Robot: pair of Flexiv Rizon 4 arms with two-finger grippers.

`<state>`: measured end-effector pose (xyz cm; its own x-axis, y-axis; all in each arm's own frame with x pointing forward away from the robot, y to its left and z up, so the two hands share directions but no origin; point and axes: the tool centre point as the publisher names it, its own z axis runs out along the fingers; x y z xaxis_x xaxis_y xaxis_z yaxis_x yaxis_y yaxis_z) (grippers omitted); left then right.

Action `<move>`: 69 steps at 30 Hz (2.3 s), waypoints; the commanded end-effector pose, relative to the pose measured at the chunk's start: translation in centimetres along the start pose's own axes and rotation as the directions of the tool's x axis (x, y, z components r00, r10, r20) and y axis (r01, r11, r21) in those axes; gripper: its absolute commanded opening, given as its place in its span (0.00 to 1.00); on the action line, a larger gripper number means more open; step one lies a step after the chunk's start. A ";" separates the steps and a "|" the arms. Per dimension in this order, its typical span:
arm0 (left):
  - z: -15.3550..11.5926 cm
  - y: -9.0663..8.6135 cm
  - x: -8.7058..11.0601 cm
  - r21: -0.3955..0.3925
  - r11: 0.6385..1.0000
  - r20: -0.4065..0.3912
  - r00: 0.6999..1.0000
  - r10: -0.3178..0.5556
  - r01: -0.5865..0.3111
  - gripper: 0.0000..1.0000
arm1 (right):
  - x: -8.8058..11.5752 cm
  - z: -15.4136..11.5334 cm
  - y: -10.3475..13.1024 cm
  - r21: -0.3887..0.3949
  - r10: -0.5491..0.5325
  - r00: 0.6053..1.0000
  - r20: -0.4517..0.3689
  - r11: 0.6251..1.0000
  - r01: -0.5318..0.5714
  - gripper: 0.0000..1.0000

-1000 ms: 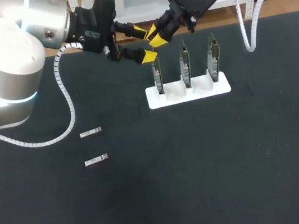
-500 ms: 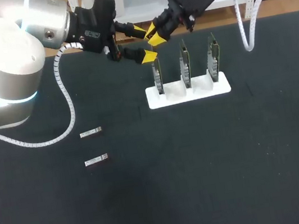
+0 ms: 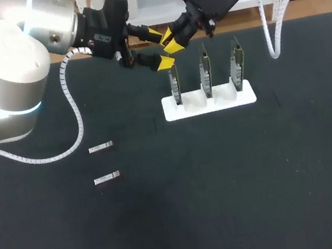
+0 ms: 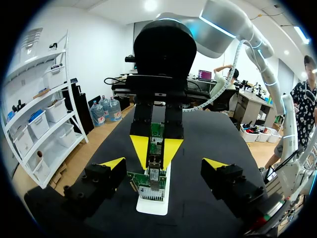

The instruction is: Pick up the optical module with the left hand, and insert it into the network port with the right hand.

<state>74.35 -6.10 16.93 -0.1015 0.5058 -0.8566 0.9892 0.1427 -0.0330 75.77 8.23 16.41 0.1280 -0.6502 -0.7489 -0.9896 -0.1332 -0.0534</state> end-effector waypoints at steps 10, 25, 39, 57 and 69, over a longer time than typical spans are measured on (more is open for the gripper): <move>0.0 0.1 -0.1 0.002 1.000 -0.007 1.000 -0.002 0.002 1.00 | 0.5 0.5 0.0 -0.010 0.015 1.000 -0.010 1.000 -0.015 0.00; 0.0 0.1 -0.1 0.002 1.000 -0.007 1.000 -0.002 0.002 1.00 | 0.9 0.4 0.2 -0.004 0.024 1.000 -0.018 1.000 -0.024 0.00; 0.0 0.1 -0.1 0.002 1.000 -0.007 1.000 -0.002 0.002 1.00 | 1.0 0.5 0.4 -0.007 0.030 0.999 -0.016 1.000 -0.030 0.03; 0.0 0.1 -0.1 0.002 1.000 -0.007 1.000 -0.002 0.002 1.00 | 0.7 -0.7 0.5 0.006 0.028 1.000 0.000 1.000 -0.028 1.00; 0.0 0.1 -0.1 0.002 1.000 -0.007 1.000 -0.002 0.002 1.00 | 1.7 -1.9 0.8 0.037 0.053 0.999 0.005 0.998 -0.053 0.49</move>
<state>74.39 -6.08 16.94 -0.1013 0.5060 -0.8566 0.9894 0.1410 -0.0338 75.96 5.86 16.35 0.0739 -0.6554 -0.7516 -0.9965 -0.0783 -0.0297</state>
